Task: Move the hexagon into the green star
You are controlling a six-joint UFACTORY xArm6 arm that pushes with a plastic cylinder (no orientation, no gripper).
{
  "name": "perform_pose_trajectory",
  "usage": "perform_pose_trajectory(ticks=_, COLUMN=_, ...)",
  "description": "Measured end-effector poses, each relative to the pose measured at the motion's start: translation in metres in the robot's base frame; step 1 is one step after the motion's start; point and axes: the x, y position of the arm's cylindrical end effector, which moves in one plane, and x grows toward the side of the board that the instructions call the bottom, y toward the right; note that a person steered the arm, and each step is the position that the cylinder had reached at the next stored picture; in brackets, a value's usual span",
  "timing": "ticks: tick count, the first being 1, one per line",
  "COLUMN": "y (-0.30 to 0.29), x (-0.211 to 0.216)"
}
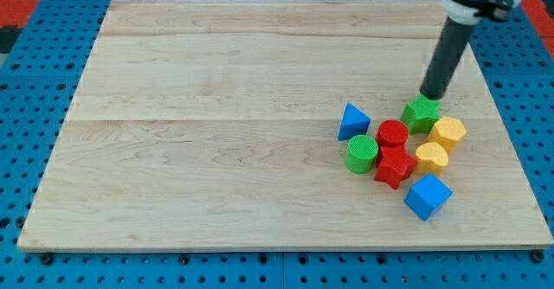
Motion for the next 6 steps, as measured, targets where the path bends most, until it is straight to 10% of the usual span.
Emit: perform_pose_trajectory(ticks=6, y=0.041, x=0.068)
